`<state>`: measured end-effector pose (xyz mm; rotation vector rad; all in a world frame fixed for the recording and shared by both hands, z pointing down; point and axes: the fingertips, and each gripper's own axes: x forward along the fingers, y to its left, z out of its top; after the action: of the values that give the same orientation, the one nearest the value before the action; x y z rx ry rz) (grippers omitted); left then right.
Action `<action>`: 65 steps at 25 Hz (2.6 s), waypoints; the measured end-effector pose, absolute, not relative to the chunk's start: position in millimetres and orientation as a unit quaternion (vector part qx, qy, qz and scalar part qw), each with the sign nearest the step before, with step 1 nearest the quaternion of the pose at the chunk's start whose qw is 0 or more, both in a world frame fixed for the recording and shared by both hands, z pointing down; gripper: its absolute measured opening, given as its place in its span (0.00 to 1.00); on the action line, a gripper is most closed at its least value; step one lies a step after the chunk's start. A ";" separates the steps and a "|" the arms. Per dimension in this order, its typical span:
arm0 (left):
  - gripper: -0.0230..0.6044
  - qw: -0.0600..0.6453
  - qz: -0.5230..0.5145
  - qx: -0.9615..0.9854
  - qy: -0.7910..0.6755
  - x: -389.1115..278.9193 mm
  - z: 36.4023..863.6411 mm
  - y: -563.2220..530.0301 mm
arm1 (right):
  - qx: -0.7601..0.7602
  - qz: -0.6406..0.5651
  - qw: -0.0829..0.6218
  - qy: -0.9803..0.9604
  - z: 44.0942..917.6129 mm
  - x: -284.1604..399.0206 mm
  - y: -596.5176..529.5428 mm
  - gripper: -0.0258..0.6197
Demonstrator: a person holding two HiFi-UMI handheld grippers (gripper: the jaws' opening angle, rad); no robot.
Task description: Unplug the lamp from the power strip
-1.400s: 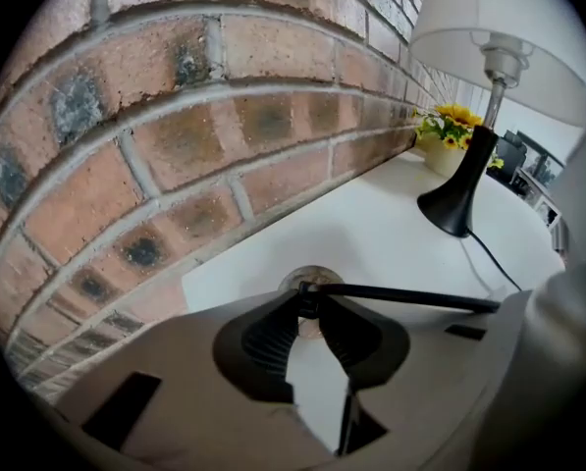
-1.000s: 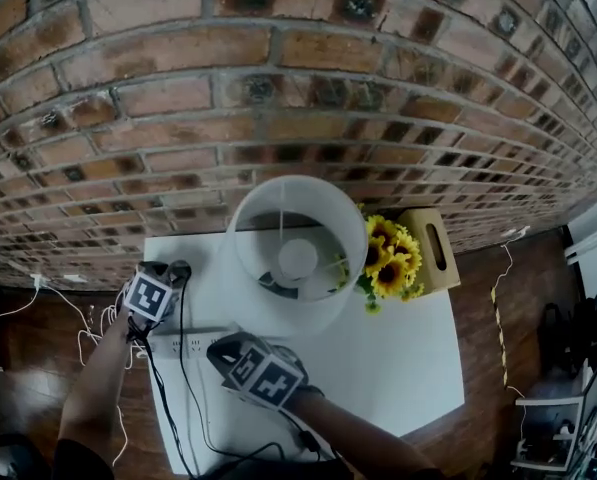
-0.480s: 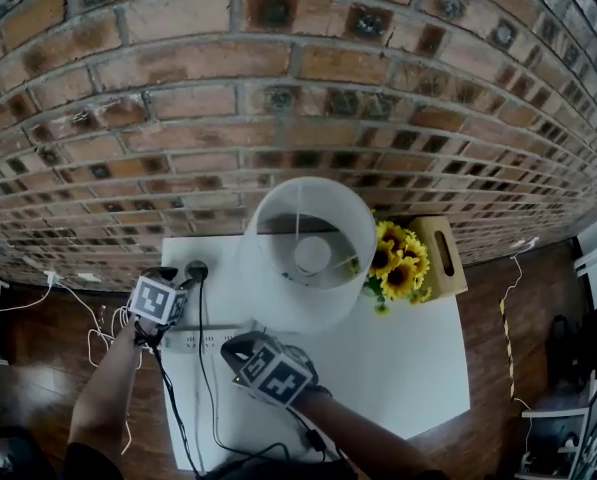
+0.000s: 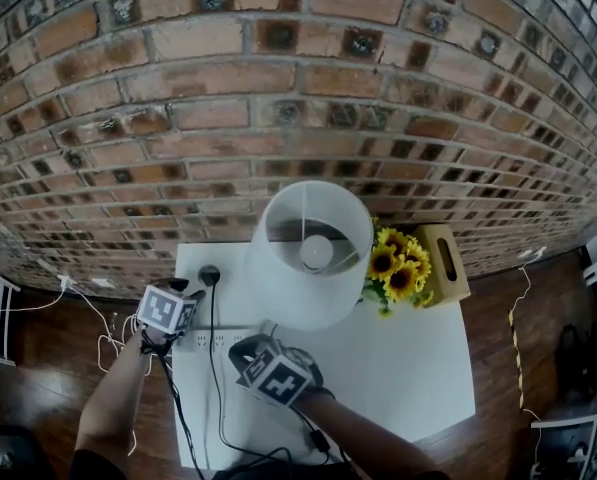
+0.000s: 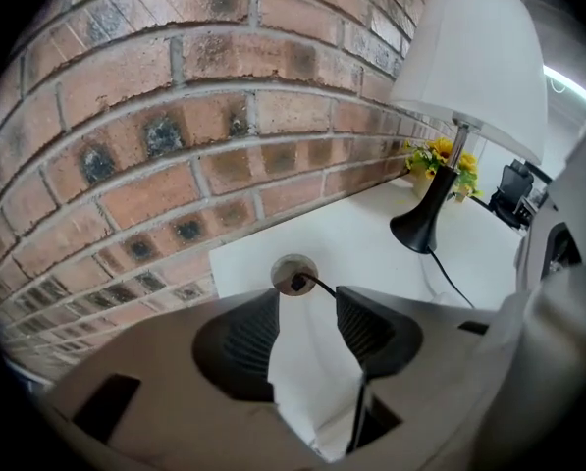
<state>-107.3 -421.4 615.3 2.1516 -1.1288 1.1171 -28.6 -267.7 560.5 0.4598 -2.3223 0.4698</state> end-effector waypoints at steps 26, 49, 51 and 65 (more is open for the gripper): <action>0.05 0.273 0.282 0.825 -0.407 -98.5 564.1 -389.0 | 0.173 0.189 0.364 -0.896 553.4 -25.5 -231.3 0.03; 0.05 0.214 0.262 0.844 -0.416 -74.3 506.2 -338.8 | 0.185 0.170 0.329 -0.910 526.0 -12.8 -215.0 0.03; 0.05 0.218 0.264 0.834 -0.432 -71.0 504.7 -332.2 | 0.177 0.168 0.324 -0.914 523.7 -4.0 -206.9 0.03; 0.05 0.203 0.271 0.797 -0.501 -53.0 474.7 -260.1 | 0.092 0.127 0.321 -0.934 508.2 27.3 -156.4 0.02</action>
<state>-53.0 -260.1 474.7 2.2233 -1.3982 0.7550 27.3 -156.4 508.2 0.2424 -2.4544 0.3327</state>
